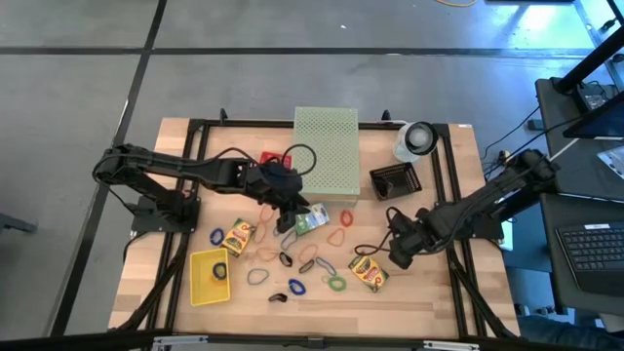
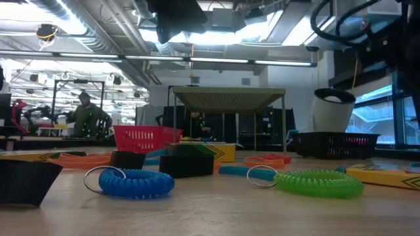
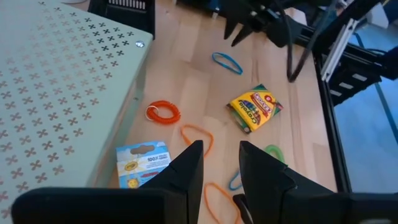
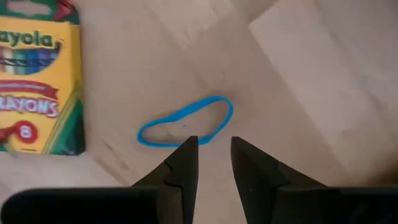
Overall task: Pick & Place Office Desk Supplies
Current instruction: Put the blue rubber band into the black bin
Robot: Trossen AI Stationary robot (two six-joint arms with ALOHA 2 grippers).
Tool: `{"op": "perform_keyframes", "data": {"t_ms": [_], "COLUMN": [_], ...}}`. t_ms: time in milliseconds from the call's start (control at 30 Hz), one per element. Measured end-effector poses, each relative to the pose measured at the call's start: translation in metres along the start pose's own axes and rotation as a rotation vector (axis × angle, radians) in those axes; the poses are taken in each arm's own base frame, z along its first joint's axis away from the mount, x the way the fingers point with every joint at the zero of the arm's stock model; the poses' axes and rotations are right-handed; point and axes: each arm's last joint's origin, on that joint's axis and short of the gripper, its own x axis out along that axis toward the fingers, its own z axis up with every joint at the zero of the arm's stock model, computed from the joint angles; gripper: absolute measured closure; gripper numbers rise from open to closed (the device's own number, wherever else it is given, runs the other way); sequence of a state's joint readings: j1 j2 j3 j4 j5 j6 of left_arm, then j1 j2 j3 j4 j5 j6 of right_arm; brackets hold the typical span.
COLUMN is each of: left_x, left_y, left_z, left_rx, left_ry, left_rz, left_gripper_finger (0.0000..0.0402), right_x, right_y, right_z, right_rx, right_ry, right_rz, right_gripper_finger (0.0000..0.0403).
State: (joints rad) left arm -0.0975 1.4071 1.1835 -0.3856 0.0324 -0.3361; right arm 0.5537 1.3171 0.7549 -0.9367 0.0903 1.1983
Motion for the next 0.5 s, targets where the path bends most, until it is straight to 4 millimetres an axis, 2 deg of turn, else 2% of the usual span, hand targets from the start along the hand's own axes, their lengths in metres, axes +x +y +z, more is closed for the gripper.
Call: {"op": "perform_keyframes", "data": {"t_ms": [267,500], "left_x": [0.000,0.000], "left_y": [0.000,-0.001], "left_z": [-0.001,-0.001], "left_rx": [0.058,0.059], "left_ry": [0.012,0.024], "left_rz": [-0.012,-0.041], "left_gripper_finger": [0.0304,0.0304], "right_x": [0.020,0.030], "right_y": [-0.006,-0.013], "right_z": [-0.001,0.003], "right_rx": [0.081,0.110], "right_ry": [0.000,0.002], "right_rz": [0.055,0.056], "right_gripper_finger": [0.0307,0.0307]}}
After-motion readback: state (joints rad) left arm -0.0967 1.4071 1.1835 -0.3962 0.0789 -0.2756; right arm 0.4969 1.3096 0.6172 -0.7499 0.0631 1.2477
